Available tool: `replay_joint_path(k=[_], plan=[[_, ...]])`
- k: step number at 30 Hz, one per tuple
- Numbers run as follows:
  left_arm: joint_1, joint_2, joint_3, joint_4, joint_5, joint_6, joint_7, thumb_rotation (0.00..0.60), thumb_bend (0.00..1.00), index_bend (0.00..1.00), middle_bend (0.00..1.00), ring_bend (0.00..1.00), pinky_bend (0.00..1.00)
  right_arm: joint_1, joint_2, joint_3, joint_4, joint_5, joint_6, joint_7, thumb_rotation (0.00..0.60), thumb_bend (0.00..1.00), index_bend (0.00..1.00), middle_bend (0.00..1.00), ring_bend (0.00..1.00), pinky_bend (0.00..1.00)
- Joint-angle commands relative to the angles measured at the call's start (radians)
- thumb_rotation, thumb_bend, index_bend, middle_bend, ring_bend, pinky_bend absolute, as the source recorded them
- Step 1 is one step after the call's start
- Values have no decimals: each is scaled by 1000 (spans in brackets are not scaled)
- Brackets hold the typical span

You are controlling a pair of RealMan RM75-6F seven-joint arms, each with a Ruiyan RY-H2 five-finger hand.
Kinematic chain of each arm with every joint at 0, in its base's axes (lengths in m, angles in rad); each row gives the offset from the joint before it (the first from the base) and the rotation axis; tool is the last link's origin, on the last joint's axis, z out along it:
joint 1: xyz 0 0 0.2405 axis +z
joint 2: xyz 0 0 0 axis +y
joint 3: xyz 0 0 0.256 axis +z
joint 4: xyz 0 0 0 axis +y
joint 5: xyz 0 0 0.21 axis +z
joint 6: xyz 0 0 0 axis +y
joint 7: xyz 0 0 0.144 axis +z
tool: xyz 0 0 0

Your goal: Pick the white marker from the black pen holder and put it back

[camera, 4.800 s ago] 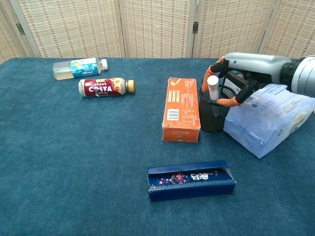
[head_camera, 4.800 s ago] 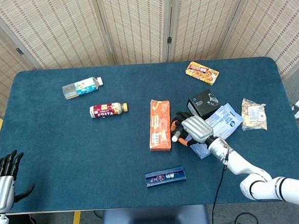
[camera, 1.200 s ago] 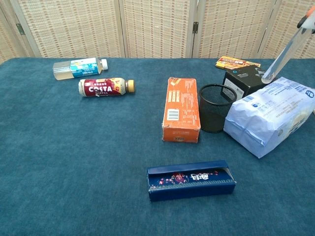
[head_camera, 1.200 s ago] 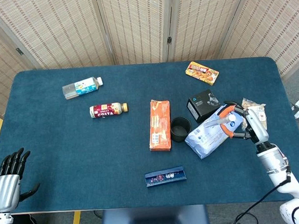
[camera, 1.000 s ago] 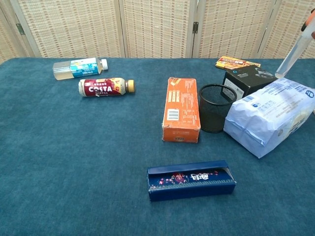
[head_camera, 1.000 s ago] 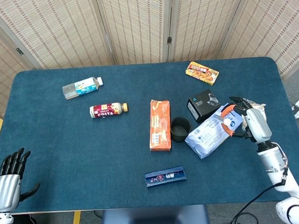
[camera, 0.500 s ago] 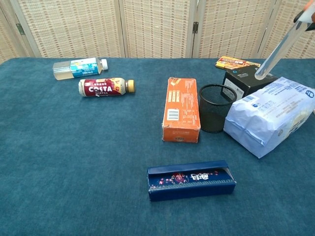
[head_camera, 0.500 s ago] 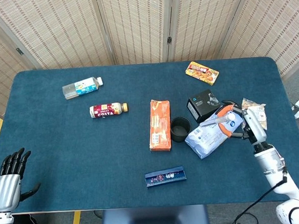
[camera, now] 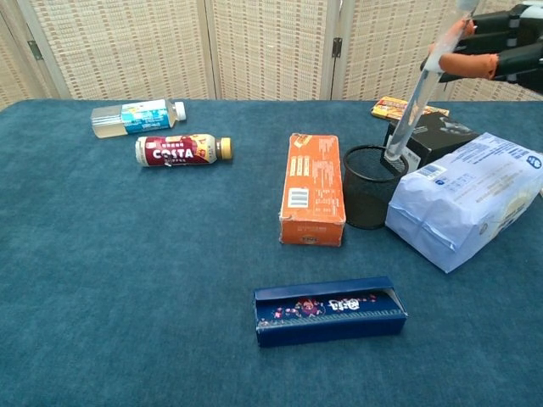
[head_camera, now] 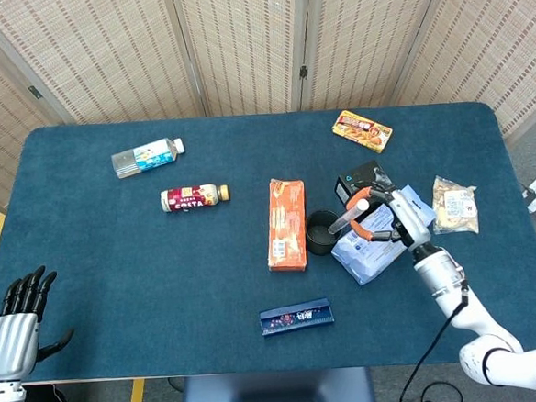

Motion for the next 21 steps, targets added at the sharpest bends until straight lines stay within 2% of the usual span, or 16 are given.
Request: replay_joint_path(k=[1,14,17,19,21], plan=[[0,-2,0,4,-3,-2,-1,600,238,101,60,64,100,30,-58,6,51,21,-20,-41,600,399,595,384,140,162],[-4,-11,1,20,-9,-15,-7,600,237,101,61,64,100,71,-212,-7,237,35,-75,-38,600,398,591,370,140,161],[-3,-11,2,24,-12,-16,-10,600,238,101,60,64,100,76,-233,-15,273,25,-90,-23,600,398,532,341,138,157],[-2,-11,1,26,-14,-16,-13,600,238,101,60,65,100,80,-234,-21,288,10,-105,-4,600,398,451,311,128,146],[-1,-11,1,28,-15,-15,-15,600,238,101,60,65,100,82,-230,-27,298,-9,-110,9,600,398,328,264,97,127]])
